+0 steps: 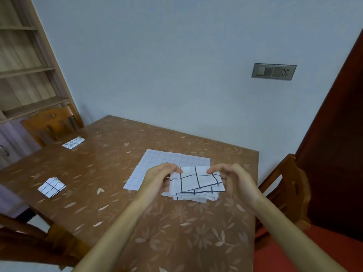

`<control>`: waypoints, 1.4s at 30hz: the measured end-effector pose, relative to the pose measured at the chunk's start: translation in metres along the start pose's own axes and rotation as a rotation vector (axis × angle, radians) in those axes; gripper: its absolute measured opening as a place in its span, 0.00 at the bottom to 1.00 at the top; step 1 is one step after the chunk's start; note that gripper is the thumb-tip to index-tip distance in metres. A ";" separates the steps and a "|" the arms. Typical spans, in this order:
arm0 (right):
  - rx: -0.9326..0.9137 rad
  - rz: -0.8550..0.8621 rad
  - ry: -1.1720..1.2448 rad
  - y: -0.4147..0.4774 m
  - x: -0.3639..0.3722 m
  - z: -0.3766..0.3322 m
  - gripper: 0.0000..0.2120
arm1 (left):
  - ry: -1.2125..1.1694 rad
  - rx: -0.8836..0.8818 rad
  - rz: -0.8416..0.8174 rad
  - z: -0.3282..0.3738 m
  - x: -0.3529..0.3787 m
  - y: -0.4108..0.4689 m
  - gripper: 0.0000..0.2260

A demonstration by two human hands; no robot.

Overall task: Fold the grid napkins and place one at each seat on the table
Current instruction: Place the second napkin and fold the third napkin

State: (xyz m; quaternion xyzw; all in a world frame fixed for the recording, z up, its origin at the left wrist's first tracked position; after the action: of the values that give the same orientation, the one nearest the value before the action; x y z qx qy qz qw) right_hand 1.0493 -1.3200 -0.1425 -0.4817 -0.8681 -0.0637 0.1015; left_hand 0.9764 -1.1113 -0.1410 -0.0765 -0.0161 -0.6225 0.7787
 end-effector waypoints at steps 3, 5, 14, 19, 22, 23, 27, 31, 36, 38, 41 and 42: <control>-0.044 0.044 -0.174 -0.002 0.002 0.002 0.12 | 0.153 0.083 0.043 -0.004 0.002 0.000 0.05; -0.079 0.056 -0.368 -0.004 0.004 0.005 0.17 | 0.194 0.115 0.069 -0.006 0.005 -0.001 0.05; 0.018 -0.023 -0.523 -0.006 0.009 0.021 0.35 | 0.387 0.175 0.166 -0.023 0.006 -0.002 0.11; -0.012 -0.094 -0.821 -0.009 0.019 0.012 0.31 | 0.718 0.230 0.162 -0.024 0.004 0.003 0.05; -0.003 -0.157 -0.900 -0.008 0.026 0.016 0.26 | 0.907 0.282 0.104 -0.034 0.007 0.004 0.13; -0.012 -0.142 -0.897 -0.006 0.028 0.020 0.24 | 0.930 0.274 0.087 -0.037 0.009 0.004 0.15; 0.035 0.078 -0.853 0.010 0.026 0.040 0.16 | 1.037 0.266 0.083 -0.044 0.013 0.001 0.15; 0.018 0.119 -0.990 0.022 0.036 0.060 0.23 | 1.039 0.297 0.128 -0.053 0.009 -0.001 0.14; 0.002 0.150 -1.083 0.041 0.035 0.094 0.21 | 0.726 0.134 0.212 -0.088 -0.008 0.007 0.13; 0.027 0.111 -1.122 0.050 0.032 0.112 0.21 | 0.605 0.087 0.257 -0.102 -0.016 0.006 0.10; 0.044 0.050 -1.153 0.060 0.032 0.138 0.21 | 0.488 0.002 0.316 -0.130 -0.035 0.006 0.12; 0.061 0.039 -1.128 0.062 0.034 0.145 0.20 | 0.438 -0.024 0.362 -0.140 -0.042 0.005 0.13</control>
State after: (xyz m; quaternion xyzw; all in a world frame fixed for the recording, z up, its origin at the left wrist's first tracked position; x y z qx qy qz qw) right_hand 1.0678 -1.2294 -0.2746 -0.4538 -0.7803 0.2308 -0.3633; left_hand 0.9618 -1.0887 -0.2846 0.0490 0.1738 -0.4752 0.8611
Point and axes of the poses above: each hand's wrist, its own y-axis towards the middle knuckle, its own x-axis out of the palm, z = x × y, the point moved 4 cm from there along y, towards the middle knuckle, and after that the axes turned 5 degrees about -x, right-handed, at the moved point
